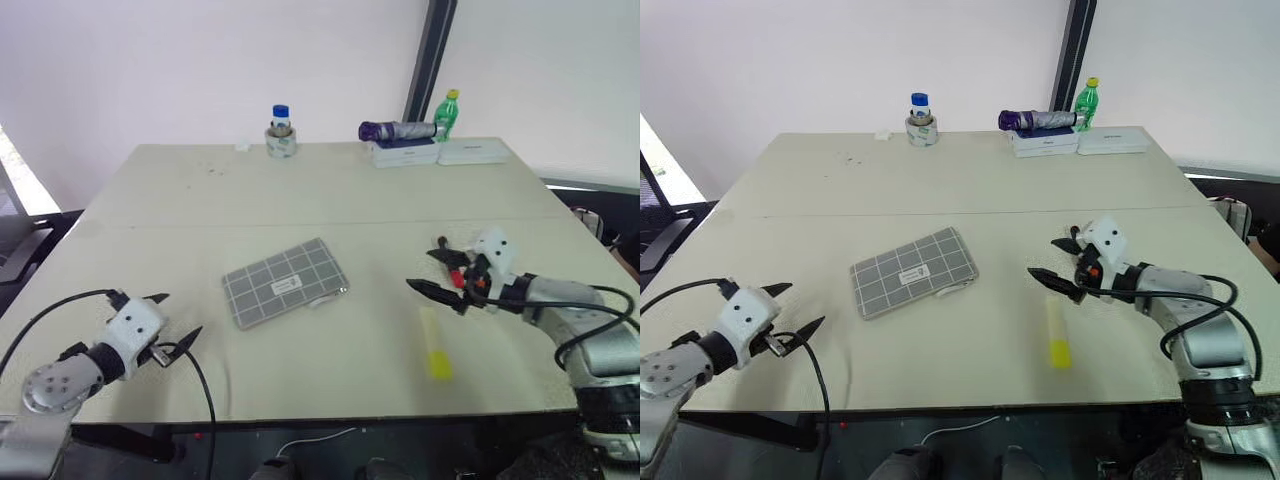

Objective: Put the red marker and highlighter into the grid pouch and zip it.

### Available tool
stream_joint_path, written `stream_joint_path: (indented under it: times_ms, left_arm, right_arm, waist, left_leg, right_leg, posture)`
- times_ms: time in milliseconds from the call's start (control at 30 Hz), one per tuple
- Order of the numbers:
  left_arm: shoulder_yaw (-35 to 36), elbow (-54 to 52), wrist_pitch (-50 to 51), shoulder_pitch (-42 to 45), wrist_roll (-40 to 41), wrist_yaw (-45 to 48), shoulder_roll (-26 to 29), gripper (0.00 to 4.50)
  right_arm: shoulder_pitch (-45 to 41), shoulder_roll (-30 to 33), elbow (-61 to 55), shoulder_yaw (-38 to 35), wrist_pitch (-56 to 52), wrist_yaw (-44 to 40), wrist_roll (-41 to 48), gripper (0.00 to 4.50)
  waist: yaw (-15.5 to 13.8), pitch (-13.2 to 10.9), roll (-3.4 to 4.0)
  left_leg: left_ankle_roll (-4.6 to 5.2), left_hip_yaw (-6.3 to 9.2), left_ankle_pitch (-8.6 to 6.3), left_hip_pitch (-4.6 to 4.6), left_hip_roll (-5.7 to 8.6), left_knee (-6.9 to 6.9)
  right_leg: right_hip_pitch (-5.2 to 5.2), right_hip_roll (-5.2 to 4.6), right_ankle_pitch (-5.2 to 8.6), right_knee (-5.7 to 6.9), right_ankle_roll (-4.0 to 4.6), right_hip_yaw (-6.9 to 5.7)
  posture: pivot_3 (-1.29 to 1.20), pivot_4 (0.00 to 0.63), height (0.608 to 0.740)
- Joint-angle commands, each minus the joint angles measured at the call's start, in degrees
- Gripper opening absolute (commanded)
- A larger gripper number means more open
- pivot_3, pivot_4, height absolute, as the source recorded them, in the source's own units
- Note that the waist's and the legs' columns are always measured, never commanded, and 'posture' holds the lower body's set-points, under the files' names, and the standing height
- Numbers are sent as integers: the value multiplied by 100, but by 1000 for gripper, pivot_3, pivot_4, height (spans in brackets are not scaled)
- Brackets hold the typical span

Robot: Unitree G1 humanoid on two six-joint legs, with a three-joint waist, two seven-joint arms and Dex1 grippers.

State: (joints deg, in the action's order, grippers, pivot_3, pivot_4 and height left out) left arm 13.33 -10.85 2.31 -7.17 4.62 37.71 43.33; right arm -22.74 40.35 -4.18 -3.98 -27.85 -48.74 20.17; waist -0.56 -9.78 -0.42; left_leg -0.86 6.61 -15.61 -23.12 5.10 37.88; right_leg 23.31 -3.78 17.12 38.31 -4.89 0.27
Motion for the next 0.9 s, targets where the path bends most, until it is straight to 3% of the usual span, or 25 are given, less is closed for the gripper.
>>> stream_joint_path:
  times_ms: [33, 133, 167, 533, 900]
  left_arm:
    - [-236, 363, -678, 312, -428, -45, 118, 4500]
    - [-475, 708, -1124, 598, -683, -92, 99, 4500]
    - [-542, 810, -1273, 672, -766, -121, 88, 4500]
    - [-1039, 1610, -2615, 1217, -1681, -790, 7, 4500]
    - [-1421, 1989, -3354, 1468, -2111, -1069, 28, 4500]
  right_arm:
    - [-466, -329, 69, 254, -158, 441, -229, 1654]
    - [-815, -702, 274, 514, -284, 751, -433, 113]
    - [-925, -817, 380, 613, -303, 882, -557, 42]
    - [-2063, -1955, 2709, 1267, 349, 2034, -1747, 42]
    - [-2544, -2470, 3868, 1345, 580, 1608, -1793, 42]
  waist:
    - [-2, 0, 0]
    - [-2, 0, 0]
    - [-1, 0, 0]
    - [40, 0, 1]
    - [149, 2, 4]
  left_leg:
    - [0, 0, 0, -1, 0, -1]
    - [-2, 0, 1, -2, 0, -2]
    - [-2, 0, 1, -3, 0, -1]
    - [-37, -4, 22, -12, 2, -2]
    - [-39, -9, 23, -14, 1, -3]
  right_leg:
    - [2, 0, 0, 0, 0, 0]
    - [4, 2, -1, 1, 0, 0]
    - [6, 2, -1, 1, 0, 0]
    - [22, 6, -2, 7, -2, 5]
    - [30, 11, -3, 17, -3, 12]
  posture:
    - [0, 150, 740]
    - [0, 150, 740]
    - [0, 150, 740]
    - [0, 150, 740]
    - [0, 150, 740]
